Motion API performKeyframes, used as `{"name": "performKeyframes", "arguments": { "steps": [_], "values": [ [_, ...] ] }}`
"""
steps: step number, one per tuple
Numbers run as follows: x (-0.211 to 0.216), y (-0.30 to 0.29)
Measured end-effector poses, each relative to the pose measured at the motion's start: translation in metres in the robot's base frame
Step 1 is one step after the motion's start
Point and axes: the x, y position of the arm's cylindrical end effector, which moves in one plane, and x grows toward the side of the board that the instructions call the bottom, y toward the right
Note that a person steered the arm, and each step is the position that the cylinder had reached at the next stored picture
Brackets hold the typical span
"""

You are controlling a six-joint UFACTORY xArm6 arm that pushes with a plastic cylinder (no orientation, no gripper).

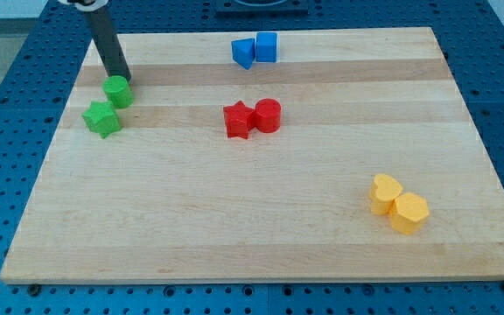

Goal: Point your arm at the blue triangle

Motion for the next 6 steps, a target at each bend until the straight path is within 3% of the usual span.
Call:
{"name": "performKeyframes", "arguments": {
  "steps": [2,6],
  "values": [
    [0.002,0.002],
    [-0.087,0.101]
  ]
}}
